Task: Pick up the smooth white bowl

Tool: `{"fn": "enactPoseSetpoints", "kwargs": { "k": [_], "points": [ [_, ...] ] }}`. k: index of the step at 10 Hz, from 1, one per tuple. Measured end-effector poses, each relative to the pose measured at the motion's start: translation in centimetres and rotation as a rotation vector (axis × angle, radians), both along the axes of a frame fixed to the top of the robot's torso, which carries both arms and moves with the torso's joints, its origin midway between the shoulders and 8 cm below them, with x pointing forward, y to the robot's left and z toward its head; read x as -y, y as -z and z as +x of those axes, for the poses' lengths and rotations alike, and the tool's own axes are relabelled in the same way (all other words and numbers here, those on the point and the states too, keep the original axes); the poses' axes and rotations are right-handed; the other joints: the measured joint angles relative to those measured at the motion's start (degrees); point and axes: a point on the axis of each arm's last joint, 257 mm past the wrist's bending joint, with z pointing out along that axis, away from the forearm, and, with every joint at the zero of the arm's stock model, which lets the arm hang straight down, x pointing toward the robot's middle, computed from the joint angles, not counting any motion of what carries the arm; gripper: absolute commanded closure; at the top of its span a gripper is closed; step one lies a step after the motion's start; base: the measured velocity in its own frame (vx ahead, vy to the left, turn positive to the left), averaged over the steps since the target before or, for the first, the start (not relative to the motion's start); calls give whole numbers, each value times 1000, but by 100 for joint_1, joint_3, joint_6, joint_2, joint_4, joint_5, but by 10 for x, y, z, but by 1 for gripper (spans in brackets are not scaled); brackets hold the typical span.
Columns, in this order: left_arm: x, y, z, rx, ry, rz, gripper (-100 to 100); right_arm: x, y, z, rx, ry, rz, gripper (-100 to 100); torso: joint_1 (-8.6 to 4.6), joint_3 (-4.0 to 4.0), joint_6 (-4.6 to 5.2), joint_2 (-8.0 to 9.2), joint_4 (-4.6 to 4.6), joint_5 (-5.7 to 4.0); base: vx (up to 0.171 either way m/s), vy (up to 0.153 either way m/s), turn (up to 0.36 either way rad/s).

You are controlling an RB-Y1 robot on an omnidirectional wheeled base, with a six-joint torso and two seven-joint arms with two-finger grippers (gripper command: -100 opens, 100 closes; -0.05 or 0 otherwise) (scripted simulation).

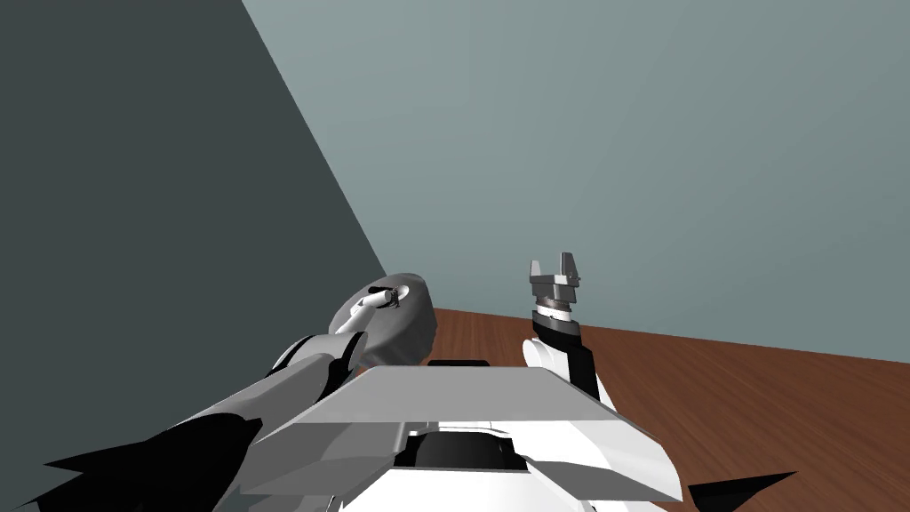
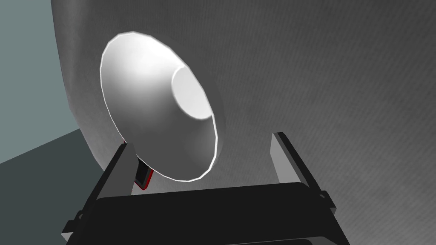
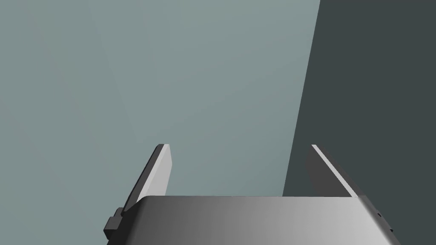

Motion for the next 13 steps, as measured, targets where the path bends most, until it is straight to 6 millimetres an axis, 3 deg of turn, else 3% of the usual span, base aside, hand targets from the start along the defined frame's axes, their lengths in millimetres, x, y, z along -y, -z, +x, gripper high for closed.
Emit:
{"fn": "enactPoseSetpoints", "kwargs": {
  "k": [7,8,9,13],
  "points": [
    [-11,20,-30,-116,-72,-70,-100,0,0,0,0,0,0,0,-10,3,1,5,1,-2,27,14,-43],
    [-11,21,-31,-119,-72,-71,0,0,0,0,0,0,0,0,-10,5,0,9,2,-2,0,0,0],
    [-11,21,-31,-119,-72,-71,-100,0,0,0,0,0,0,0,-11,7,0,13,3,-2,50,-16,146],
    [0,30,-35,-121,-20,-70,-100,0,0,0,0,0,0,0,-25,-14,0,-24,-6,-5,99,-38,143]
  ]
}}
